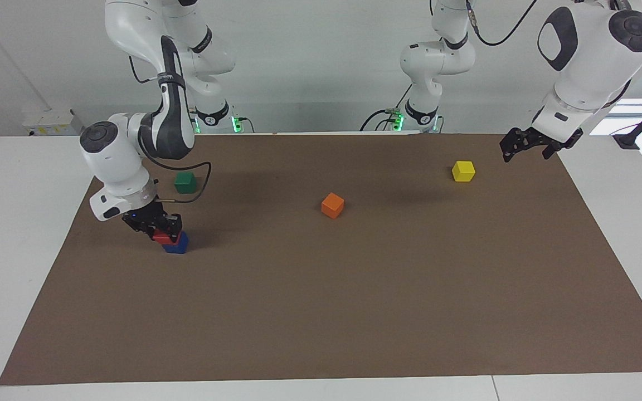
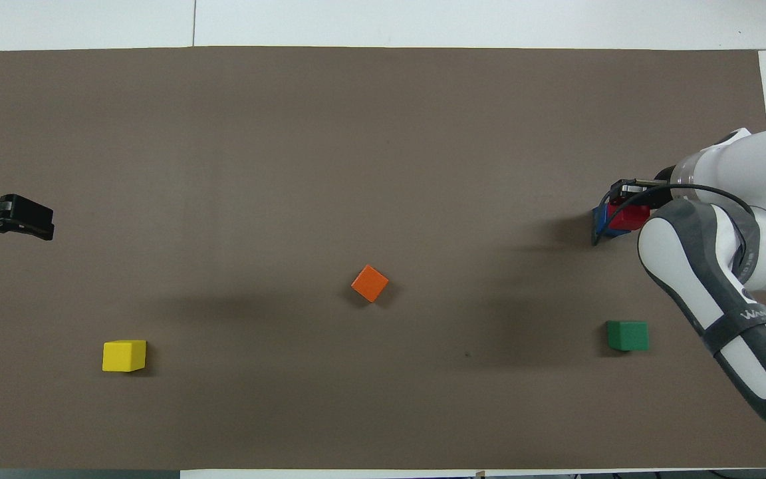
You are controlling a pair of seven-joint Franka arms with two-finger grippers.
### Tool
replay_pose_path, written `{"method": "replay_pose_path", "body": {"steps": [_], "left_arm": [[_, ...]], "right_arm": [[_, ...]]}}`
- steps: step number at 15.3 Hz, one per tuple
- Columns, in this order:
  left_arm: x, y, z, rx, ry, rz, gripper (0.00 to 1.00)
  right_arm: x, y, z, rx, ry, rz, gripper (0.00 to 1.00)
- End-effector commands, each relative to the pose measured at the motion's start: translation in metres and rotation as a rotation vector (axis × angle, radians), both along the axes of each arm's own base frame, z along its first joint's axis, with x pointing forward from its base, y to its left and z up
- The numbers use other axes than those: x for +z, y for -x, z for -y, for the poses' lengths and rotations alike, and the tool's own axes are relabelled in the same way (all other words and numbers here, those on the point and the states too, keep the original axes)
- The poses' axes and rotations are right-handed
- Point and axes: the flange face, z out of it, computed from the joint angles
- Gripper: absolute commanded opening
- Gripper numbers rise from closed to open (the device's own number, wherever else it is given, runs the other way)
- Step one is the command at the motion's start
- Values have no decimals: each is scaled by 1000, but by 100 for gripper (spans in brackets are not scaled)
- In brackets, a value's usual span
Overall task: Transfer red block to right arm and stack on blue block
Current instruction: 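Lower the red cube onto the blue cube and open the right gripper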
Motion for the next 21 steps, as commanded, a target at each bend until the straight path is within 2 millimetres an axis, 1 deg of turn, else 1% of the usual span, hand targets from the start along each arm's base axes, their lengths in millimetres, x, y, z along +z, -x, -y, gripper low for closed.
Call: {"method": "replay_pose_path", "body": {"steps": [1,3,6,8,10,12,13,15,18,20,21], "left_arm": [[2,5,-1,-4,10,27,100],[1,6,3,-14,11,21,100],[1,4,2,-13,14,28,100],[3,0,3,6,96,48,100],[3,0,7,1,116,54,100],[2,2,12,-11,105,44,100],[2,2,10,-13,88,43,100],[3,2,10,-13,83,44,100],[2,3,7,1,84,42,100],[2,3,4,7,84,45,100],[2,3,4,7,84,44,100]], "right_arm": [[0,9,-1,-4,8,5,0],[0,9,0,-6,8,5,0],[0,9,2,-6,9,5,0],[0,9,4,-11,9,5,0],[0,9,4,-9,9,5,0],[1,9,4,-6,9,4,43],[1,9,3,-7,9,2,51],[3,7,3,-9,9,5,59],[4,7,3,-13,8,4,80],[5,7,2,-12,8,1,85],[9,5,1,-10,7,1,90]]}}
